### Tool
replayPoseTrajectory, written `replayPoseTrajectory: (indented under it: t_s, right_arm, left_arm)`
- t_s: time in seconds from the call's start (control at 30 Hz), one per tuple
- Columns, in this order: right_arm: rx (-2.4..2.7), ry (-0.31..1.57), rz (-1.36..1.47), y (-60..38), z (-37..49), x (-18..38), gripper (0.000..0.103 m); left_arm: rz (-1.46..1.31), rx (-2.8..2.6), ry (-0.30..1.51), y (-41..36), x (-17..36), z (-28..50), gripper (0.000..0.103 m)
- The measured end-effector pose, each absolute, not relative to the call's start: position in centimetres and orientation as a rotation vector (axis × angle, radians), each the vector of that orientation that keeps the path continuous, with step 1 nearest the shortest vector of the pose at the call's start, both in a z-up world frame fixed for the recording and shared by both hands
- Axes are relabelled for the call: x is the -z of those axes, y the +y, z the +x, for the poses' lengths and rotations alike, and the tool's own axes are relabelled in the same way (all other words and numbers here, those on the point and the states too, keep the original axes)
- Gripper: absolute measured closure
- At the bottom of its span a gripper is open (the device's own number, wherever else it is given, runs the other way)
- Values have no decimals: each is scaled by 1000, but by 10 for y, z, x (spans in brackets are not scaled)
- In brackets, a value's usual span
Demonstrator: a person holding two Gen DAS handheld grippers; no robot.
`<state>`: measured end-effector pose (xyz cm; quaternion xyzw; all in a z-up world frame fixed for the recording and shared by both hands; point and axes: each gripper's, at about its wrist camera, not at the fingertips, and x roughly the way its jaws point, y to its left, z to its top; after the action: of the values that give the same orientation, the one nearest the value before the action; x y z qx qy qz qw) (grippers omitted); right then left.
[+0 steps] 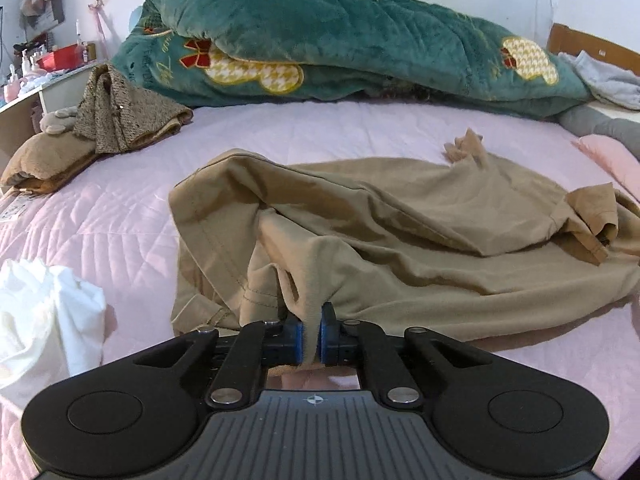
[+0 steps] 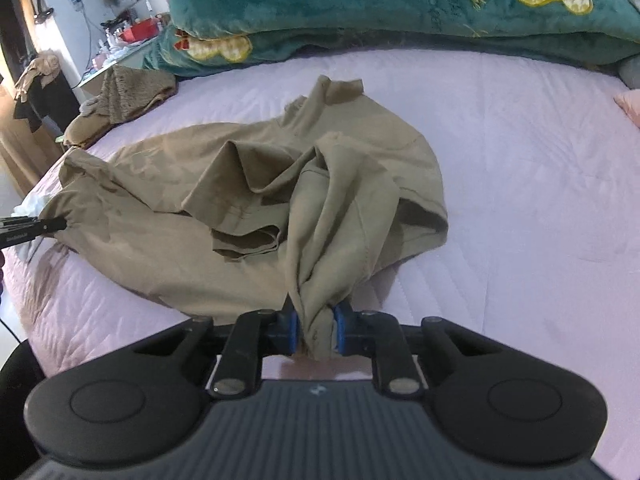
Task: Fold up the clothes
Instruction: 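Grasp the folded shirt edge with the left tool while the right tool grasps it too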
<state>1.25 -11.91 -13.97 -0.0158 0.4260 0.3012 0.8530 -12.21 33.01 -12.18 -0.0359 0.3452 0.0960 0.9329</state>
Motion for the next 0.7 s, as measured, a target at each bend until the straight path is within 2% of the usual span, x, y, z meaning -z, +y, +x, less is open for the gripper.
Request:
replayPoseTrajectory:
  t_s: [0.5, 0.7]
  right_arm:
    - [-644, 975, -8, -144, -94, 126, 85]
    - [-669, 969, -36, -128, -77, 114, 86]
  left_arm:
    - [-147, -193, 749, 293, 122, -259, 95]
    - [-87, -190, 771, 295, 104, -238, 95]
